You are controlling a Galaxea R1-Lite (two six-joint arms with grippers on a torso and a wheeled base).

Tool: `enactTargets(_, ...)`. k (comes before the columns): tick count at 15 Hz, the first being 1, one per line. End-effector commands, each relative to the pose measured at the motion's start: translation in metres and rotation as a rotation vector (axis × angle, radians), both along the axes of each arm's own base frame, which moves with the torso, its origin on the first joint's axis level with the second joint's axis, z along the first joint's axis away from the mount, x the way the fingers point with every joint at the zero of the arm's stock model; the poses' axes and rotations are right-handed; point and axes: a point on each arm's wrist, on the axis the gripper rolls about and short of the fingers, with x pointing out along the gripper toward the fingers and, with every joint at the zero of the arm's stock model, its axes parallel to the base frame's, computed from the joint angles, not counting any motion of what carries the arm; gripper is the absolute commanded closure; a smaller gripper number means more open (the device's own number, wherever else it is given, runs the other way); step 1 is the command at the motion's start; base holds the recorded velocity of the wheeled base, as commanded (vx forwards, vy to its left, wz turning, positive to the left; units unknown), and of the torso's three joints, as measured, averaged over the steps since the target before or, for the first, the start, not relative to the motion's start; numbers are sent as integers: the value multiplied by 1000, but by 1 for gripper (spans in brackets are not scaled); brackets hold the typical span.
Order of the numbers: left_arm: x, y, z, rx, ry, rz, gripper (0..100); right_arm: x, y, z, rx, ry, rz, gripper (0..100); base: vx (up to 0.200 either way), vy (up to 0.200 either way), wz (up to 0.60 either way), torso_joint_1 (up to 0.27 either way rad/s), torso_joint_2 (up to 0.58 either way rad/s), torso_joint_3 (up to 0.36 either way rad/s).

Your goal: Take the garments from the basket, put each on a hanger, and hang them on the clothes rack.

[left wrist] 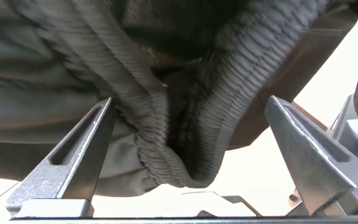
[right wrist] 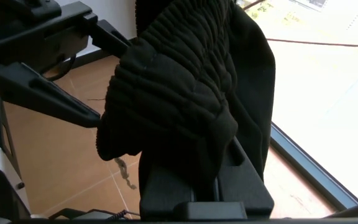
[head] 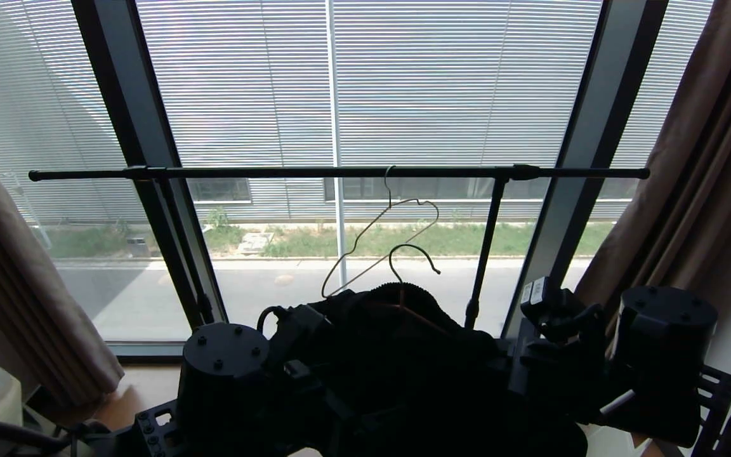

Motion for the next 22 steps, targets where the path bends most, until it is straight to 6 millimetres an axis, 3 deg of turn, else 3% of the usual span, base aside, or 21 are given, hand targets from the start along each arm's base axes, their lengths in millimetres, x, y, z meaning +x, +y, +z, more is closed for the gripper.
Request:
enactTargets(1, -7, 8, 9, -18, -18, 4, 0, -1, 0, 1, 6, 4, 4, 100, 0, 0, 0, 0, 0, 0)
enactTargets(5, -20, 20, 21, -44, -45, 2, 0, 2, -5, 0, 14, 12, 16, 100, 0, 0, 0, 0, 0, 0)
enactTargets(8, -39, 41, 35, -70, -111, -9, 0, 3, -13, -1, 32, 23, 56, 100, 0, 0, 0, 0, 0, 0)
enactTargets(12, -42, 57, 52, -93, -207, 22, 0, 3, -20, -2, 60, 9, 97, 100, 0, 0, 0, 0, 0, 0)
enactTargets(14, -39, 77, 71, -47, -280, 42, 0, 1, -24, -1, 70, 12, 126, 100, 0, 0, 0, 0, 0, 0)
enactTargets(16, -44, 86, 88, -12, -247, 40, 0, 1, -24, -1, 75, 9, 140, 100, 0, 0, 0, 0, 0, 0)
enactTargets(18, -47, 105, 126, 16, -192, -10, 0, -1, -28, -3, 74, 6, 144, 100, 0, 0, 0, 0, 0, 0)
enactTargets(19, -44, 112, 133, 67, -196, -37, 0, -2, -29, -3, 83, 2, 167, 100, 0, 0, 0, 0, 0, 0)
enactTargets(22, -37, 124, 125, 189, -254, -192, 0, -8, -31, -4, 102, -7, 229, 100, 0, 0, 0, 0, 0, 0)
